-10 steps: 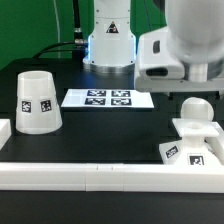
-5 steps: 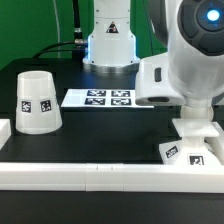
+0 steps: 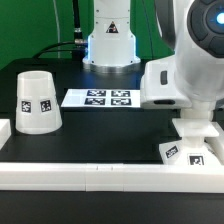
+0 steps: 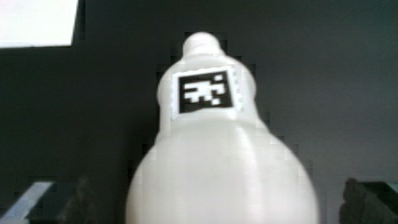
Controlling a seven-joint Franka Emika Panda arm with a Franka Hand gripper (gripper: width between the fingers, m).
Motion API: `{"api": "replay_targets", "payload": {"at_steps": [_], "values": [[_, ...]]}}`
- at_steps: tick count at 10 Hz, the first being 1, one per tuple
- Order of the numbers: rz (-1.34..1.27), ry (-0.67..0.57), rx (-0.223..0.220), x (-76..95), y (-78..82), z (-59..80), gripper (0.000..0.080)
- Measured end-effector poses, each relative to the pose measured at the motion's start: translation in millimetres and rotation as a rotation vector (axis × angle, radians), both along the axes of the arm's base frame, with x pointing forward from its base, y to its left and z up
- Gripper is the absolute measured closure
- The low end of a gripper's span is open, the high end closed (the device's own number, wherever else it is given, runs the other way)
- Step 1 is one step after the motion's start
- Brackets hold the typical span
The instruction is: Assemble lamp
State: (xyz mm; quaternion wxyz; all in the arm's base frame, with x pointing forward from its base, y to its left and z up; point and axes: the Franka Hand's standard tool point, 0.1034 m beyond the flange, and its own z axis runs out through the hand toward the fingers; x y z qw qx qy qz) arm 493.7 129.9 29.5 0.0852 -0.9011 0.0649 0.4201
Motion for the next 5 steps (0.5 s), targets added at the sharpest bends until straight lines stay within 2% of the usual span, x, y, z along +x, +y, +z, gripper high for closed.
{"api": "replay_targets", "payload": {"at_steps": [3, 5], "values": [[-0.003, -0.002, -0.008, -11.6, 0.9, -14.6, 0.0101], [-0.003, 0.001, -0.010, -14.3, 1.2, -17.1, 0.0101]]}}
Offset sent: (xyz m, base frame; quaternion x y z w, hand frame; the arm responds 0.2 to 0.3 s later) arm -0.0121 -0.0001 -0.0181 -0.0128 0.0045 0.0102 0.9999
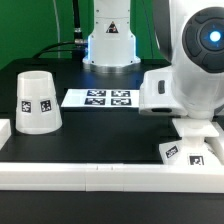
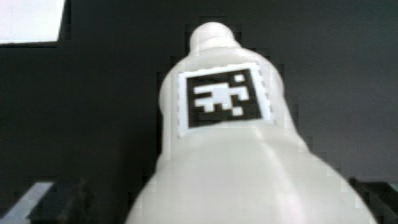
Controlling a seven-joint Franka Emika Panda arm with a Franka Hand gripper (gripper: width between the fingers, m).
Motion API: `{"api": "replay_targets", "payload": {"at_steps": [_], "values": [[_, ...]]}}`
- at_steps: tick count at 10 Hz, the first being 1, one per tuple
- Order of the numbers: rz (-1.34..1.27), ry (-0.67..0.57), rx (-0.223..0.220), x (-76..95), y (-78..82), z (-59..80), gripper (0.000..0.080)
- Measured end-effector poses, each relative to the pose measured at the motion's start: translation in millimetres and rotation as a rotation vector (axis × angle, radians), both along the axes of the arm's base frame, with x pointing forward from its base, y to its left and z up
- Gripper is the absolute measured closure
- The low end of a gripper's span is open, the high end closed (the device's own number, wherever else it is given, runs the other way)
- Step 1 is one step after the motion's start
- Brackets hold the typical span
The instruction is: Assemble lamp
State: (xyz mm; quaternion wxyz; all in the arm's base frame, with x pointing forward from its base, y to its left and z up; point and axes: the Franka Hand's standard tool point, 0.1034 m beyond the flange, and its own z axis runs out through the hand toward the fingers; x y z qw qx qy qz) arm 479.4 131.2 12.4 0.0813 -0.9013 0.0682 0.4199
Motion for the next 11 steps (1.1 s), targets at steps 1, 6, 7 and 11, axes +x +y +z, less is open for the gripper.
{"api": "replay_targets", "payload": {"at_steps": [1, 6, 7, 11], "values": [[0.000, -0.005, -0.001, 0.3, 0.5, -0.6, 0.0101], [-0.002, -0.006, -0.001, 0.9, -0.5, -0.3, 0.0225], [-0.002, -0.009, 0.001, 2.1, -1.7, 0.7, 0.0225], [0.008, -0.050, 0.041, 25.6, -18.5, 63.7, 0.0224]]}}
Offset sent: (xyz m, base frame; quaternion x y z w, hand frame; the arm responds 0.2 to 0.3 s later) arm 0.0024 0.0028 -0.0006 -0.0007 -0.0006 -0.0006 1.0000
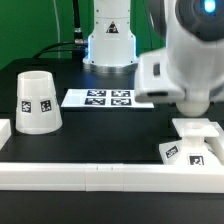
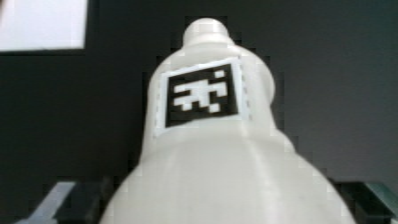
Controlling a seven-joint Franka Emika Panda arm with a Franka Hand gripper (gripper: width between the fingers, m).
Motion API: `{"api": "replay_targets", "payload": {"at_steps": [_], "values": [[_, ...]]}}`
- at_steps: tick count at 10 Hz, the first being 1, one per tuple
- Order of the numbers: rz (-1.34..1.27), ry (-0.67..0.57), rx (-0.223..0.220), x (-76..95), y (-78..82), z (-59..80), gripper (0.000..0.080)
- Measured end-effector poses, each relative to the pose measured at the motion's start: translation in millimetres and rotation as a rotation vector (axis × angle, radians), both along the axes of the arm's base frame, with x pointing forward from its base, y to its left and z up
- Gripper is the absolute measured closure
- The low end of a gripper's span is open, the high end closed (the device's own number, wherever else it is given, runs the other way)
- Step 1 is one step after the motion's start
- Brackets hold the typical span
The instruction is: Assemble lamp
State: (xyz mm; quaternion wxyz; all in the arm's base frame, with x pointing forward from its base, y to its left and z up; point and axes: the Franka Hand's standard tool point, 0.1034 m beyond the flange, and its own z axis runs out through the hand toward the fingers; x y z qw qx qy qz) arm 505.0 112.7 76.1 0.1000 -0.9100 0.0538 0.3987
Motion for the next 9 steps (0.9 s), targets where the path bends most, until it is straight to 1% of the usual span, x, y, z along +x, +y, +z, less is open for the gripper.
{"api": "replay_targets", "payload": {"at_steps": [2, 3, 4, 6, 7, 8, 9], "values": [[-0.001, -0.030, 0.015, 21.4, -12.2, 43.1, 0.0223], [0.002, -0.050, 0.021, 29.5, -12.5, 51.1, 0.0223], [-0.002, -0.066, 0.018, 31.1, -11.7, 45.7, 0.0223], [-0.006, -0.087, 0.015, 34.7, -11.6, 44.6, 0.0223], [-0.002, -0.146, 0.020, 45.0, -12.4, 40.9, 0.0223], [0.023, -0.246, 0.029, 60.3, -16.7, 39.8, 0.0223], [0.042, -0.310, 0.025, 70.8, -19.9, 53.3, 0.0223]]}}
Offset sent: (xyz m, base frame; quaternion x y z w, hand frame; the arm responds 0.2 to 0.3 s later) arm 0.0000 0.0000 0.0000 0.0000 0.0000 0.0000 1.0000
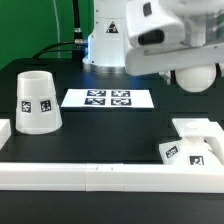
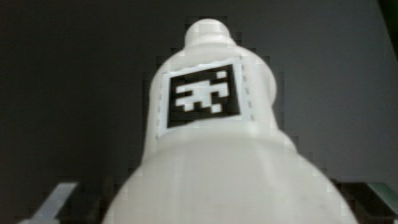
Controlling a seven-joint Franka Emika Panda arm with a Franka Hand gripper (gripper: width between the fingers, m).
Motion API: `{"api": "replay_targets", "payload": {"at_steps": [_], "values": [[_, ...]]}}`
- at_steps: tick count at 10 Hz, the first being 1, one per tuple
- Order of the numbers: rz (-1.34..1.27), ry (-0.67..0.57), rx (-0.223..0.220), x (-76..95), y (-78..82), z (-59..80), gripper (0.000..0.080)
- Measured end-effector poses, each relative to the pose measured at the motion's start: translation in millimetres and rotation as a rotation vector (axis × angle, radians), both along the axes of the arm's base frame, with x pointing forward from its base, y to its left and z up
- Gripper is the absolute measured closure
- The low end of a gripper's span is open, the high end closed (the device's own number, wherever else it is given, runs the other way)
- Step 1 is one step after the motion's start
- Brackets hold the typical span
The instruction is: Assemble lamp
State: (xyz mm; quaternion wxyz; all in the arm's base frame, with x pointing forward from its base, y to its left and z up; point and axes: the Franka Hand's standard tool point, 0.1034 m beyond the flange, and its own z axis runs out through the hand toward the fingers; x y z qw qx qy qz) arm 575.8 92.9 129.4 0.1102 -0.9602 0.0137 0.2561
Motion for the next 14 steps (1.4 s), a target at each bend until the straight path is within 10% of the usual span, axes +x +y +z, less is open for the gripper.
{"api": "replay_targets", "payload": {"at_steps": [3, 11, 14], "values": [[-0.020, -0.219, -0.034, 33.4, -6.9, 43.7, 0.0223], [0.004, -0.950, -0.125, 65.0, -0.6, 45.2, 0.0223], [-0.020, -1.045, -0.126, 61.8, -2.0, 38.6, 0.0223]]}}
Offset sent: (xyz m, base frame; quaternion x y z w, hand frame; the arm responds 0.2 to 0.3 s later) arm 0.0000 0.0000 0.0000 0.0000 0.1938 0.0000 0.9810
